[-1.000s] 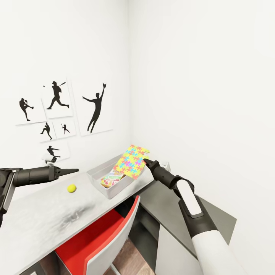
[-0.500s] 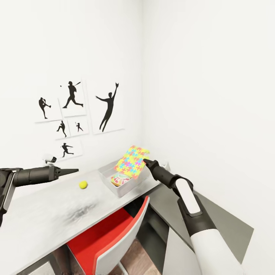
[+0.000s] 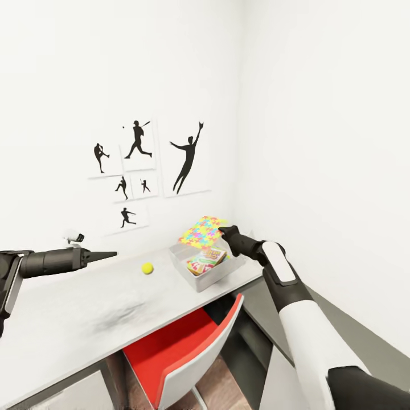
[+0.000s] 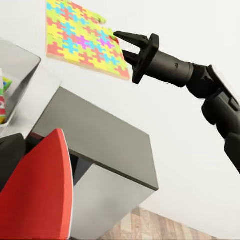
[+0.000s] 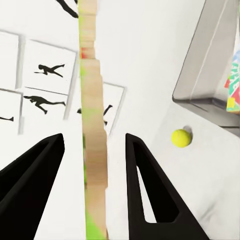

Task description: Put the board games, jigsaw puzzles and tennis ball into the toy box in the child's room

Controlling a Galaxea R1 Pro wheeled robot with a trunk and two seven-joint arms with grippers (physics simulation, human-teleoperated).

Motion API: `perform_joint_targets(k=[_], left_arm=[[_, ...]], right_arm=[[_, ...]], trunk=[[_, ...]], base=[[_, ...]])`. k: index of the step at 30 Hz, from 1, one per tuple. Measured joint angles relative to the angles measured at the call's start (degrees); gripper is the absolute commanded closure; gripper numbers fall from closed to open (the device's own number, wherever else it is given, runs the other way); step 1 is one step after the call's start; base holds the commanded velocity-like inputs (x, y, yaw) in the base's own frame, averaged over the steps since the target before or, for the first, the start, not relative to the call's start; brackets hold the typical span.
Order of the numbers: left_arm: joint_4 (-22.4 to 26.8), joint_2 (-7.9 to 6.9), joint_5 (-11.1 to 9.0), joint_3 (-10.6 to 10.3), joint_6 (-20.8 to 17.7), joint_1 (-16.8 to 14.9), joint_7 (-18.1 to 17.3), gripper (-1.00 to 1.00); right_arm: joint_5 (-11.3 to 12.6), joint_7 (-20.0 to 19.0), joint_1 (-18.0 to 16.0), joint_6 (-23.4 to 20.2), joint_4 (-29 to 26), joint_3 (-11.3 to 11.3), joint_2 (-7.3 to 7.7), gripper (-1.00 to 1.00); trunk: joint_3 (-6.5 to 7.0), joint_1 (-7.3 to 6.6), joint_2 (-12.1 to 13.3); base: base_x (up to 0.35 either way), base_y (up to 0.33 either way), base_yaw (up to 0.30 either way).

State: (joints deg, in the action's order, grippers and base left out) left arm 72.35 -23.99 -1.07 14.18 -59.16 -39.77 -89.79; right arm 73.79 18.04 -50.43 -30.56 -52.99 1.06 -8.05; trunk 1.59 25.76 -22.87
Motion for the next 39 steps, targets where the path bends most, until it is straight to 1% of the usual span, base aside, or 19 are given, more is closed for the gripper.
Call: perform_joint_targets(k=[2,5,6,8,10,16,20,23,26,34,39], left_arm=[[0.0,0.00,0.0,0.0,0.0,0.0,0.0,-1.00],[0.0,0.00,0.0,0.0,0.0,0.0,0.0,-1.00],[0.0,0.00,0.0,0.0,0.0,0.0,0.0,-1.00],[0.0,-0.01,0.1,0.1,0.0,0.0,0.0,-1.00],[0.0,0.00,0.1,0.1,0.0,0.0,0.0,-1.00],[0.0,0.05,0.1,0.0,0.0,0.1,0.0,-1.00],[0.0,0.07,0.1,0.1,0.0,0.0,0.0,-1.00],[0.0,0.05,0.2,0.1,0.0,0.0,0.0,-1.00],[0.0,0.05,0.2,0.1,0.0,0.0,0.0,-1.00],[0.0,0.03,0.2,0.1,0.0,0.0,0.0,-1.00],[0.0,0.02,0.2,0.1,-0.1,0.0,0.0,-1.00]], right_arm=[[0.0,1.3,-1.0,0.1,1.7,-2.2,0.18,1.00],[0.2,3.0,-2.1,0.1,2.9,-4.4,0.78,1.00],[0.2,3.1,-2.3,0.1,3.0,-4.7,0.99,1.00],[0.1,3.6,-2.9,0.2,3.5,-5.7,1.91,1.00],[0.2,4.0,-3.4,0.2,3.9,-6.2,2.40,1.00],[0.1,5.2,-4.4,1.1,4.2,-6.5,2.76,1.00],[0.0,6.2,-4.9,1.7,4.2,-6.6,2.90,1.00],[0.1,6.4,-4.9,1.6,4.1,-6.5,2.94,1.00],[0.1,6.4,-4.9,1.5,4.1,-6.5,2.97,1.00],[0.0,6.4,-4.9,1.5,4.1,-6.4,2.93,1.00],[-0.1,6.3,-4.9,1.5,4.2,-6.3,2.93,1.00]], trunk=[[-0.06,0.00,0.0],[-0.15,-0.01,0.0],[-0.18,-0.01,0.0],[-0.24,-0.01,0.0],[-0.29,-0.01,0.0],[-0.47,0.00,0.0],[-0.58,-0.01,0.0],[-0.64,-0.01,0.0],[-0.65,-0.01,0.0],[-0.68,0.00,0.0],[-0.69,-0.02,0.0]], base=[[0.000,0.000,0.269],[0.026,0.000,0.269],[0.064,0.000,0.269],[0.078,0.000,0.269],[0.049,0.000,0.269],[0.022,-0.005,0.269],[0.109,-0.185,0.252],[0.060,-0.131,0.113],[0.016,-0.034,-0.026],[0.005,-0.004,-0.156],[0.131,0.068,-0.023]])
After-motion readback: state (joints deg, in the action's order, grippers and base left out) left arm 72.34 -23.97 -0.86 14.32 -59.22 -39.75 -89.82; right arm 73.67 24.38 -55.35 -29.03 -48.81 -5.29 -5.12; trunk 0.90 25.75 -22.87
